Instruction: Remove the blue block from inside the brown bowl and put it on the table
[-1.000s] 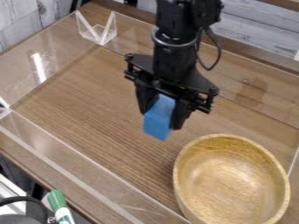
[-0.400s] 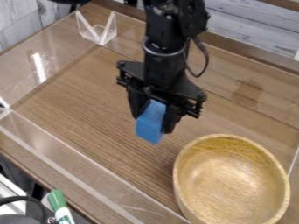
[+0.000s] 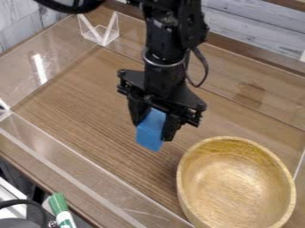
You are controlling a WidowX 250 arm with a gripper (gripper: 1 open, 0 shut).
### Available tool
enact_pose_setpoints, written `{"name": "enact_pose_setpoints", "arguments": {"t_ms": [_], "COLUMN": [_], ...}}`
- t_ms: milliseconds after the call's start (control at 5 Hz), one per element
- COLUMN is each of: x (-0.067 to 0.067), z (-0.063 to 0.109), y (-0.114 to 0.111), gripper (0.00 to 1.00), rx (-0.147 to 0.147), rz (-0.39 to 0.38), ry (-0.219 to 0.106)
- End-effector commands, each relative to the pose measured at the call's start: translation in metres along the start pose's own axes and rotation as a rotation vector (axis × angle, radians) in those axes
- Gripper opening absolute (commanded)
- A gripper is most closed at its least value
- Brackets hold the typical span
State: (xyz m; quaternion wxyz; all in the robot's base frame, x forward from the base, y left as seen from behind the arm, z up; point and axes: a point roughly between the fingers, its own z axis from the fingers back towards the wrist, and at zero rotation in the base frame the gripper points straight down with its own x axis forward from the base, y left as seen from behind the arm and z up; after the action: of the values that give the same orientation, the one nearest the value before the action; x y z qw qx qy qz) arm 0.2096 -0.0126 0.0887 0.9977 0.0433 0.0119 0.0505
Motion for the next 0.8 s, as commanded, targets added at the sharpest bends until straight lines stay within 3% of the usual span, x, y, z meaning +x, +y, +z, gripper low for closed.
{"name": "enact_pose_setpoints", "arguments": {"t_ms": [0, 600], "x": [0.006, 0.009], "z": [0.004, -0.008], "y": [0.003, 0.007], "gripper": [0.0, 0.0], "rx": [0.0, 0.007], "rz": [0.008, 0.016], "ry": [-0.033, -0.022]}}
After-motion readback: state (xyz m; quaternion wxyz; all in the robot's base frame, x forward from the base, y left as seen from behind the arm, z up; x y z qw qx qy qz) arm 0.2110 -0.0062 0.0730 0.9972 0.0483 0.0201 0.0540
